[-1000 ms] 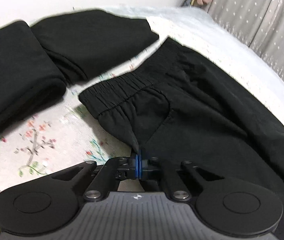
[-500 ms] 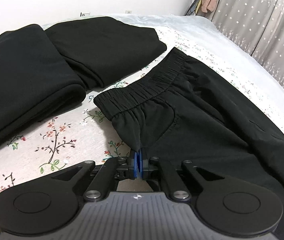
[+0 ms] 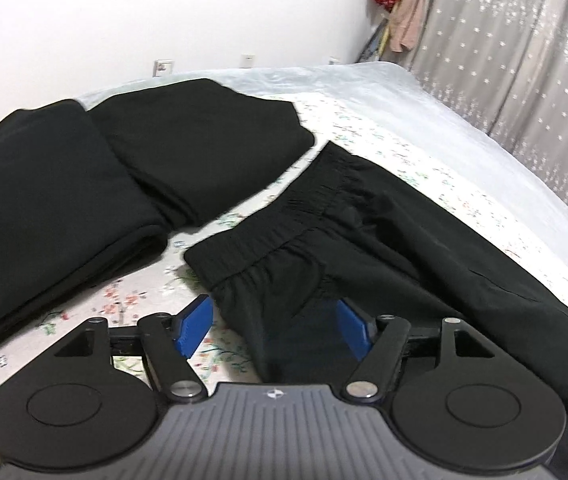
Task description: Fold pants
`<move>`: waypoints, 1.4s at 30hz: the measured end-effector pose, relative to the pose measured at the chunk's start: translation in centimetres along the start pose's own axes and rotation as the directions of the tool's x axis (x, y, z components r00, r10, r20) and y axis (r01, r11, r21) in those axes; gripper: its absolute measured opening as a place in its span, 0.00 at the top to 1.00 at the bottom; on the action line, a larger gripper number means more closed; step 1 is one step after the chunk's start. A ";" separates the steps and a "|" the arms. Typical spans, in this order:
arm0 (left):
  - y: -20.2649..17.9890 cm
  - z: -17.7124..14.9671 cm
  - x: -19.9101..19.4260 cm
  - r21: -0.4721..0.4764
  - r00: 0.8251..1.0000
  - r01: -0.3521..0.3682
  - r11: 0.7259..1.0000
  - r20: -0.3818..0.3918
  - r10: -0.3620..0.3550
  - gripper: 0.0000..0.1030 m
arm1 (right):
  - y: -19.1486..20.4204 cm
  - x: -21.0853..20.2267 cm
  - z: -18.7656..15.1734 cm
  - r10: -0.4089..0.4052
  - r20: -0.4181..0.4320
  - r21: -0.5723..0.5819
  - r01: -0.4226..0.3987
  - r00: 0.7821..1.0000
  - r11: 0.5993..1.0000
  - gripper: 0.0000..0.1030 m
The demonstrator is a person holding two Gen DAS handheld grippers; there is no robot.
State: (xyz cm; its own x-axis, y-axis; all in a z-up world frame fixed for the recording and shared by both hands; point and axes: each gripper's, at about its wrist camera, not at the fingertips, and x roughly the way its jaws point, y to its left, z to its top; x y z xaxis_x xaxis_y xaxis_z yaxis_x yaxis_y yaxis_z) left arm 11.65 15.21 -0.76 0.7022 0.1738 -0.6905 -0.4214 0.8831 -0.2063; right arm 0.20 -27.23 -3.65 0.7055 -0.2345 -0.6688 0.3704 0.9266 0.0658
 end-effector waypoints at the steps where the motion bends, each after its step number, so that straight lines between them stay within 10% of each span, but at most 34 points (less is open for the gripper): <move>1: -0.3 0.0 0.1 0.007 1.000 0.008 1.000 -0.003 -0.008 0.20 | -0.1 0.0 0.0 -0.001 0.001 0.002 0.001 1.000 1.000 0.00; 25: -9.6 3.4 6.7 0.164 0.987 0.133 0.977 -0.107 -0.117 0.05 | -10.2 4.6 5.1 -0.091 -0.034 0.304 0.097 0.995 0.948 0.00; 31: -8.8 8.1 10.0 0.171 0.992 0.090 0.981 -0.105 -0.073 0.01 | -13.0 7.8 8.9 -0.019 -0.085 0.309 0.045 0.996 0.950 0.00; 42: -10.2 14.8 20.5 0.263 0.984 -0.023 0.965 -0.166 0.068 0.00 | -18.4 14.9 16.4 -0.134 -0.105 0.311 0.160 0.985 0.937 0.00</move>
State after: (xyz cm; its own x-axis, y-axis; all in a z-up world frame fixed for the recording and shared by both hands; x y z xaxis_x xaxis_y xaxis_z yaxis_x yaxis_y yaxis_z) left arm 38.82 16.24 -2.52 0.5664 0.1588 -0.8087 -0.2713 0.9625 -0.0010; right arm 13.80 -52.59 -2.73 0.5824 -0.3244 -0.7454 0.6482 0.7387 0.1850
